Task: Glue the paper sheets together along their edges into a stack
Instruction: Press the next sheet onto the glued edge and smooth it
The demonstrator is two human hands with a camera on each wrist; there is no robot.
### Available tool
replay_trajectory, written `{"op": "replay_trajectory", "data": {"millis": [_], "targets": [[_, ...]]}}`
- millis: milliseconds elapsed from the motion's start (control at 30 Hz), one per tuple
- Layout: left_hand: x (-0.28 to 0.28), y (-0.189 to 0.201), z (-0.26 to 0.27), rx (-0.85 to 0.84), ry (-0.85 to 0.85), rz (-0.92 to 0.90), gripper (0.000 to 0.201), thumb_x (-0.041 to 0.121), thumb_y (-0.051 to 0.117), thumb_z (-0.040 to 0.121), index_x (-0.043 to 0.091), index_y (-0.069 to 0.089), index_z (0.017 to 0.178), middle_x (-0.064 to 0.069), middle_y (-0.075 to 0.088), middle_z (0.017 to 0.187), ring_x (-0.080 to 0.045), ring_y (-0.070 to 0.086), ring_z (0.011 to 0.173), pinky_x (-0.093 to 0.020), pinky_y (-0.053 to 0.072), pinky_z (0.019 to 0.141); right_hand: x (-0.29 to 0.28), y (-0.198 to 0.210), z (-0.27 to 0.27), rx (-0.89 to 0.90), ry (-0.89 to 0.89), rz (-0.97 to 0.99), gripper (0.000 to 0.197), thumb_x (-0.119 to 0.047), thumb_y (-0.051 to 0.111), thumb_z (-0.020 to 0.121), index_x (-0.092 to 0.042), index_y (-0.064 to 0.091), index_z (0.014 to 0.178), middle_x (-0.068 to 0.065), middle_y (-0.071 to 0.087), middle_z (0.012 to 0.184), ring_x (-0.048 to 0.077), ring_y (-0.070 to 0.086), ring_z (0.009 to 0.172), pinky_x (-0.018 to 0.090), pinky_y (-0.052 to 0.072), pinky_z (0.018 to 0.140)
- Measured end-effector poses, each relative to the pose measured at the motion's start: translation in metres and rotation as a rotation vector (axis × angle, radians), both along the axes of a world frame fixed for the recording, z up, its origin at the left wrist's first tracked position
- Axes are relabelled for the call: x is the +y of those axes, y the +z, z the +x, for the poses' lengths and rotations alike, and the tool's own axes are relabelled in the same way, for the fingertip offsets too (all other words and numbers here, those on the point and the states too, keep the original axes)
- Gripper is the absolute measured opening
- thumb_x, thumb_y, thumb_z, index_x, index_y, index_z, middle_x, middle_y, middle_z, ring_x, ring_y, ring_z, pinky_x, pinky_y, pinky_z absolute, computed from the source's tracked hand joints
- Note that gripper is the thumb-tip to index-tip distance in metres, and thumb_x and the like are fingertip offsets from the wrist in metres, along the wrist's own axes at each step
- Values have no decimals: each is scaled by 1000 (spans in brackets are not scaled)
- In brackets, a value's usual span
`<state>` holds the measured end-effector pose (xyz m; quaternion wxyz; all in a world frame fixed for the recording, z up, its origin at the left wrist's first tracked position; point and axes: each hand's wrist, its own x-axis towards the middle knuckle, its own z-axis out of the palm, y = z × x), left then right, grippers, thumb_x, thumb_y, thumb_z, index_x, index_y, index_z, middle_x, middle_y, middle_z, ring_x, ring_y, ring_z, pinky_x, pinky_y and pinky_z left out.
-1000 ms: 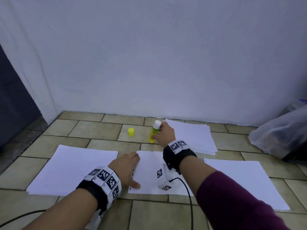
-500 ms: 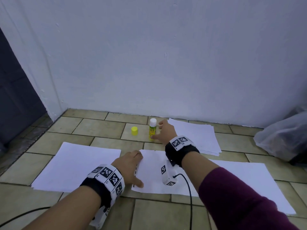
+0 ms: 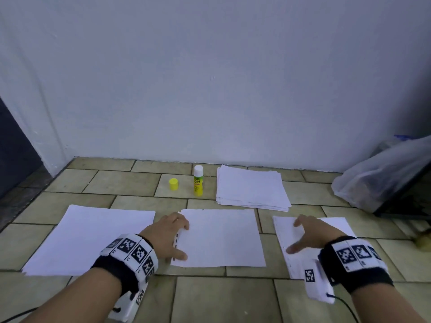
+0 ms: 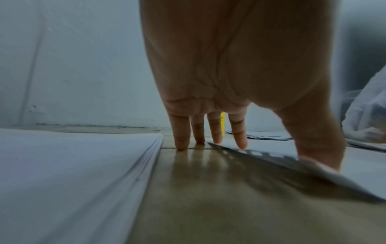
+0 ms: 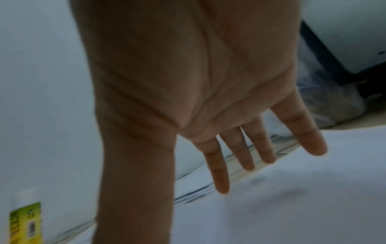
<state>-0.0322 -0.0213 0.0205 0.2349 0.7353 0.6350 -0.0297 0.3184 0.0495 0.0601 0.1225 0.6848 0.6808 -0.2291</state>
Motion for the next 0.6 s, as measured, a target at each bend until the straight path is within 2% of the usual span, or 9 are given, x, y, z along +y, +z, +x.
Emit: {"op": "replay_trajectory", "data": {"millis": [100,233,367,433,467,500,533,600], "targets": [[-4,0,4,-2,16,14,64,43,70,79,30,36,132,11,22,147,-11,29,132,-28,38,101,-13,-9,6,-7,4,34,92,-44,87,57,-18,35,129,1,39,133,19,41,122,29,40,98],[-9,-2,10,14,16,34,66,46,66,79,30,33,134,7,18,151,-13,25,137,-28,38,101,-23,-17,11,10,22,76,72,-41,88,57,-25,42,111,-3,44,123,16,41,113,28,40,90],[-8,0,11,13,9,-12,72,44,68,79,29,30,138,3,13,154,-15,12,144,-33,31,111,-24,-18,20,77,4,116,48,-37,80,71,-25,51,107,-7,49,116,11,46,105,22,35,84],[-7,1,12,34,-2,-28,74,45,68,79,29,29,140,1,12,155,-17,12,144,-36,26,114,-24,-17,21,77,13,148,29,-36,71,82,-23,54,103,-10,50,104,10,49,100,19,34,79],[-6,1,13,62,-17,-28,75,46,67,79,29,28,141,0,13,155,-17,12,145,-37,22,116,-24,-15,22,64,19,185,16,-34,64,87,-22,54,92,-10,51,93,11,51,94,17,35,73],[-6,2,14,95,-36,-25,76,48,66,80,30,27,143,0,13,156,-18,11,145,-38,18,117,-23,-14,23,62,9,230,16,-30,58,91,-21,51,80,-9,51,82,12,53,85,16,34,64],[-5,3,16,117,-52,-25,76,49,65,80,32,26,143,0,12,156,-18,10,145,-39,15,117,-23,-15,25,58,-7,291,24,-25,54,93,-20,46,70,-8,50,73,13,52,76,15,32,58],[-4,3,18,117,-72,-34,75,50,64,82,34,26,144,0,10,158,-18,7,146,-40,12,117,-23,-13,30,68,-59,426,29,-16,50,93,-20,46,65,-6,48,64,16,50,68,16,29,51]]}}
